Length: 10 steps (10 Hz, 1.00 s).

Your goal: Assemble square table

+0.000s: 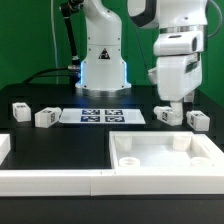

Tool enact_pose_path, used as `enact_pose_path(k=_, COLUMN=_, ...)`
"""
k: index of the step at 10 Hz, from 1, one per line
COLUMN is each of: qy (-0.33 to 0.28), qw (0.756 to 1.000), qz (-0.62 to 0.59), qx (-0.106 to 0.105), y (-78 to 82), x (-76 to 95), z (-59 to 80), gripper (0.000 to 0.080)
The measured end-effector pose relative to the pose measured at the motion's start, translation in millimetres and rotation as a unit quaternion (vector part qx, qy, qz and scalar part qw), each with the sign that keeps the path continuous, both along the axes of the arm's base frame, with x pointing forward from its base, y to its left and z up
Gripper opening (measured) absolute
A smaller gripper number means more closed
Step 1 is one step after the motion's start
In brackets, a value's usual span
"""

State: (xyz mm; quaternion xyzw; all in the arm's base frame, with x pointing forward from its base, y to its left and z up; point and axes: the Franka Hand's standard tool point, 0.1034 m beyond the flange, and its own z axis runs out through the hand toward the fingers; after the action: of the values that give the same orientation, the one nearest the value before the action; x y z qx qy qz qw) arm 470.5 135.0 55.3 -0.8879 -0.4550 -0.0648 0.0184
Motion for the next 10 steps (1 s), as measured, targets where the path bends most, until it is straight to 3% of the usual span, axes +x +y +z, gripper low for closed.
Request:
enact_pose_path(k=2, qy=0.012, qw=0.996, qz=-0.085, qx=0.013, y=7.8, x=-3.9, z=-0.4, gripper=0.0649)
enact_pose_path(k=3, qy=0.028, qw=0.986, qz=-0.161, qx=0.025, y=30.0, x=-16.4, z=-1.6, gripper=0.0649)
enact_pose_path(k=6, qy=0.076, qw=0.936, qz=-0.341, qx=0.047, y=74.4, x=-33.8, z=-9.6, gripper=0.0649)
enact_pose_path(k=9, qy=0.078, qw=0.918, qz=-0.384, qx=0.055, y=76.7, x=-34.6, z=-14.0, gripper=0.0649)
enact_pose_path(k=10, qy=0.09, qw=0.919, qz=-0.382, qx=0.044, y=74.6, x=-38.0, z=-15.2, gripper=0.0649)
